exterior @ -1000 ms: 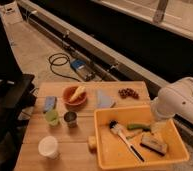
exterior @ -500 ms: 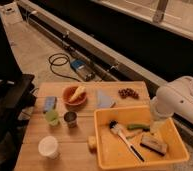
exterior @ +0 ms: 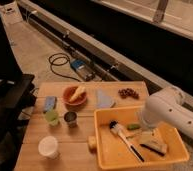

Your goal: Wipe tray with brush

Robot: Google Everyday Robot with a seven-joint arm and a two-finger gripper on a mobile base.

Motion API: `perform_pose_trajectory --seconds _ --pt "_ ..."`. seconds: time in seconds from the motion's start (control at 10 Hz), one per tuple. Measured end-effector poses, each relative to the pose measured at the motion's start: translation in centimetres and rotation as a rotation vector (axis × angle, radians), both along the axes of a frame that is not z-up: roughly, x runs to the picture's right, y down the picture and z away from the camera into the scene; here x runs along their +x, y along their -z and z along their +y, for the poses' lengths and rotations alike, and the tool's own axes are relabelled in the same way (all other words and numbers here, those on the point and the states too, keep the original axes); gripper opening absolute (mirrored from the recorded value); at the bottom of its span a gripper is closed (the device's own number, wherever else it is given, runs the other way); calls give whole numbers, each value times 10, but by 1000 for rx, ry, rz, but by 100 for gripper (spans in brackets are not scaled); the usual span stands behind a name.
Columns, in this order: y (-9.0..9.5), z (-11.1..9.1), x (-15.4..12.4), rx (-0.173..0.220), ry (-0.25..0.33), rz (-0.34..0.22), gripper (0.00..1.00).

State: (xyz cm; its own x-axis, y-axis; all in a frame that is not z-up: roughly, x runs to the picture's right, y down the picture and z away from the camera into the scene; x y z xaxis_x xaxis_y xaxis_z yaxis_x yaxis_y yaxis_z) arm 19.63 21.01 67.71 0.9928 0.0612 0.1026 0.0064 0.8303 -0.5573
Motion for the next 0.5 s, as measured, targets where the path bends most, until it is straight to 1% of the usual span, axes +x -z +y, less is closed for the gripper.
perform_pose_trajectory --seconds 0.1,0.2,0.3,0.5 --pt "3 11 -9 -13 1 -16 80" --pt "8 24 -25 -29 11 -47 80" --pt "9 27 -29 -32 14 -54 80" --pt "9 27 -28 -32 12 -52 80"
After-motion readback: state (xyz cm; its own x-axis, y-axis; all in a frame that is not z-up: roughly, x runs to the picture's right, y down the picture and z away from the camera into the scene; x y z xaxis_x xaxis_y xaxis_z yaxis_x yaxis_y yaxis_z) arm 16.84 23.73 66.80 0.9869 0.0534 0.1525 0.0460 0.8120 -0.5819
